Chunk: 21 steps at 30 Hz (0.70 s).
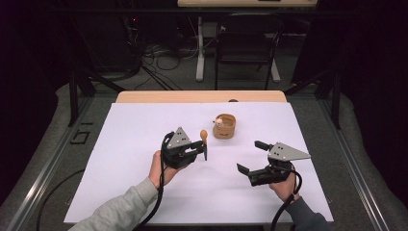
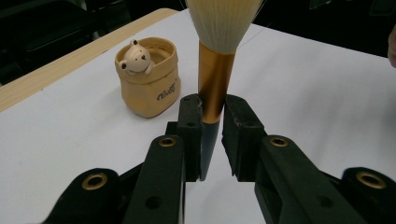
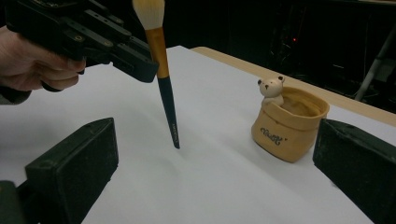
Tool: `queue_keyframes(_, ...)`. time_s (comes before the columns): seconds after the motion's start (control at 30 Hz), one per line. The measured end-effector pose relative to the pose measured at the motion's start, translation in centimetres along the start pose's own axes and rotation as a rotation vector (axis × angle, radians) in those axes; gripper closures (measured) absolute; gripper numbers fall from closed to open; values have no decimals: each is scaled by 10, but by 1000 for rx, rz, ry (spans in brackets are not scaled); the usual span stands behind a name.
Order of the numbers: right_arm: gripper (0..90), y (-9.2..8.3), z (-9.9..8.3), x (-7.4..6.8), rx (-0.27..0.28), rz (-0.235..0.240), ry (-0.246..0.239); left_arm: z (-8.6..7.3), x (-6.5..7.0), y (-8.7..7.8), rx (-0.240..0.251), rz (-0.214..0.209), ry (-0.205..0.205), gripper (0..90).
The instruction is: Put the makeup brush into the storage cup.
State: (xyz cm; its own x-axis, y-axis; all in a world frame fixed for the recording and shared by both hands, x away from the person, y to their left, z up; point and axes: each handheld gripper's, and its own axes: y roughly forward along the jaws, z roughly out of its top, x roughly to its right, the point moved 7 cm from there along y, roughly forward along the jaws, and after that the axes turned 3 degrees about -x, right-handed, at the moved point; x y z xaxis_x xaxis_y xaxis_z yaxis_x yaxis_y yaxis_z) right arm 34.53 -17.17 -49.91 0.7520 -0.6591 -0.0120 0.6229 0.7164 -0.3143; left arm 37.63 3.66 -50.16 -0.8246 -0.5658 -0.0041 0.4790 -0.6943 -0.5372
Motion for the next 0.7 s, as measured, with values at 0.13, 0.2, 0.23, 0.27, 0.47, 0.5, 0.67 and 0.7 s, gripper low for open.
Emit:
queue_keyframes(0.13, 0, 8, 7, -2, 0, 18, -4, 0, 2, 1, 2, -7, 2, 778)
queue_keyframes(0.2, 0, 13, 12, -4, 5, 30, -7, 1, 3, 2, 5, -10, 1, 778)
queue_keyframes(0.23, 0, 15, 13, -4, 5, 33, -8, 1, 4, 2, 5, -11, 1, 778)
queue_keyframes(0.27, 0, 17, 15, -5, 3, 35, -8, 1, 4, 3, 3, -11, 5, 778)
queue_keyframes(0.47, 47, 32, 25, -9, 13, 43, -18, 1, 7, 6, -3, -19, 10, 778)
queue_keyframes(0.5, 65, 34, 27, -10, 12, 45, -20, 1, 7, 6, -4, -21, 12, 778)
queue_keyframes(0.67, 156, 44, 33, -16, 23, 55, -38, 1, 10, 8, -8, -29, 16, 778)
queue_keyframes(0.7, 188, 45, 35, -17, 27, 57, -42, 2, 10, 8, -8, -29, 18, 779)
